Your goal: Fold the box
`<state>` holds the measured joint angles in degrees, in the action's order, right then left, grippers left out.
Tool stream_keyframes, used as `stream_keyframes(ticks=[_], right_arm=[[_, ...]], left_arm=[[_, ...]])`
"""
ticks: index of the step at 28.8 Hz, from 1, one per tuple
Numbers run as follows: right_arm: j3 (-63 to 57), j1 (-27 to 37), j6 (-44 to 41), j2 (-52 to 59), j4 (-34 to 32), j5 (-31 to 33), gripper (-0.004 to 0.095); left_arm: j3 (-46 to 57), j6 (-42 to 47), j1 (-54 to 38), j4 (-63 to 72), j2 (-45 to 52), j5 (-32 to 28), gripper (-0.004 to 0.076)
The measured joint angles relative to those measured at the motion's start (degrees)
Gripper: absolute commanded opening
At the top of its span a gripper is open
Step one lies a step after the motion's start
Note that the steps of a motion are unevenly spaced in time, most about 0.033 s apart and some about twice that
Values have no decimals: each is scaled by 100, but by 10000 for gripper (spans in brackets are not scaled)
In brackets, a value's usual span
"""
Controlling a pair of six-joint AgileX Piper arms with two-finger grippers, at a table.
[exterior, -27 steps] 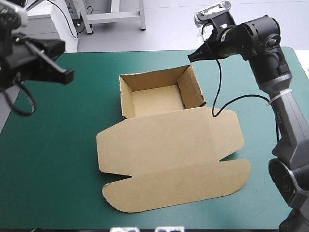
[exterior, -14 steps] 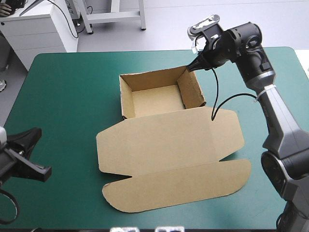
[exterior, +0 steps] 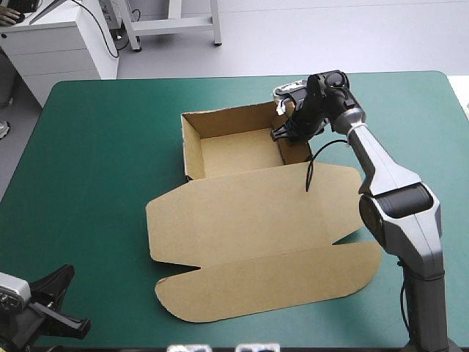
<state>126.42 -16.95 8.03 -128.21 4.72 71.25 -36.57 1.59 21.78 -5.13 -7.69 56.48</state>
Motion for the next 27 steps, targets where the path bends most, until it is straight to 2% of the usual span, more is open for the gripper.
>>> stream_keyframes(ticks=[1,5,6,14,27], right_arm=[[0,0,0,-59,42,0,356],[-7,0,-70,-108,-26,-5,31],[-7,0,-93,-108,-96,-5,-13],[-7,246,-232,-108,-592,-27,-20],[-7,2204,360,-108,-927,-24,-20]], left_arm=[[33,7,0,-41,80,0,-8],[191,103,0,-283,192,31,-8],[241,149,0,-326,192,31,-8],[364,254,0,-390,192,25,-8],[364,277,0,-390,192,29,-8]])
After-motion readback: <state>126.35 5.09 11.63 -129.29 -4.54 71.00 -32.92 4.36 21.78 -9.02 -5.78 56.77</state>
